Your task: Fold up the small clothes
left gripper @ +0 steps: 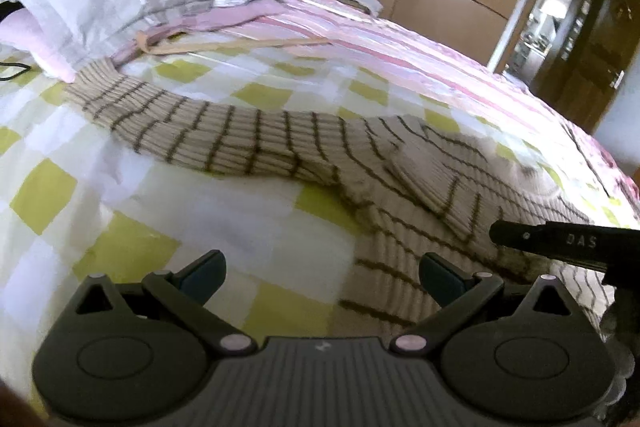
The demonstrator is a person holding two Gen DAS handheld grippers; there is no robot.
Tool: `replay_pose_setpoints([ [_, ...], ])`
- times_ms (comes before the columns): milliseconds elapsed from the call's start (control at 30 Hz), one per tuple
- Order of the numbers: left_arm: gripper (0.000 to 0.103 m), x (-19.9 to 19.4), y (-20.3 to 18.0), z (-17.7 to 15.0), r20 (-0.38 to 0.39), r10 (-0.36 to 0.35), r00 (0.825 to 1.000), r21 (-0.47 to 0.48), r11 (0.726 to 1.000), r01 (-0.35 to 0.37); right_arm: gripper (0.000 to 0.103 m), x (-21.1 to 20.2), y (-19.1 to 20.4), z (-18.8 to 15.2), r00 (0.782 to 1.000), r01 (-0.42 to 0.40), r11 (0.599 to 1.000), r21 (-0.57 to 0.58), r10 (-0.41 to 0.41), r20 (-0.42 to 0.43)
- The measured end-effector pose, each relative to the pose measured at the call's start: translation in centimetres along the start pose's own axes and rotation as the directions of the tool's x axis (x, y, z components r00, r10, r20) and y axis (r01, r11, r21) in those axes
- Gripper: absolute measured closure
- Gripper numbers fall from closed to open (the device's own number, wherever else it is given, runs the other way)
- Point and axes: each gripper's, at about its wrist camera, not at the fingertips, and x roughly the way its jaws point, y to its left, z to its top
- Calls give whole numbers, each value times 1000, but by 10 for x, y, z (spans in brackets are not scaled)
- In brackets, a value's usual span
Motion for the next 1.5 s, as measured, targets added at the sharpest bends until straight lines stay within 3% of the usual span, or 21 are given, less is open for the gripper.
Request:
replay_pose_setpoints([
  [167,0,-2,21,11,38,50,998,-61,997,-48,86,17,25,5,1000,-17,998,-62,17,1],
  [233,0,-1,30,13,36,62,997,-101,993,-58,81,24,34,7,1000,-26,996,-82,26,2],
  [300,0,0,36,15,34,71,997,-125,990,-66,68,30,45,6,1000,-25,992,-125,26,7],
  [367,0,2,39,16,32,75,997,-129,989,-71,68,35,57,4,1000,2,980,-200,1,18],
  [533,0,2,35,16,48,90,995,-99,991,-85,72,48,66,3,997,71,961,-267,-68,20],
  [600,0,2,35,16,57,98,994,-90,992,-93,84,46,68,2,997,80,957,-278,-76,24],
  [733,0,3,40,18,48,97,994,-114,989,-91,97,36,73,-3,998,62,951,-304,-56,28],
  [1000,0,7,63,27,66,161,985,-180,973,-147,94,37,81,-16,999,44,936,-350,-42,14],
  [1200,0,9,98,36,71,212,975,-302,936,-182,90,23,81,-19,999,-8,958,-286,20,41],
  [1400,0,11,119,52,123,273,954,-323,920,-221,89,3,81,-38,996,-64,974,-219,76,49],
  [1500,5,15,135,59,129,277,952,-354,910,-216,89,1,78,-48,996,-79,981,-177,86,34],
])
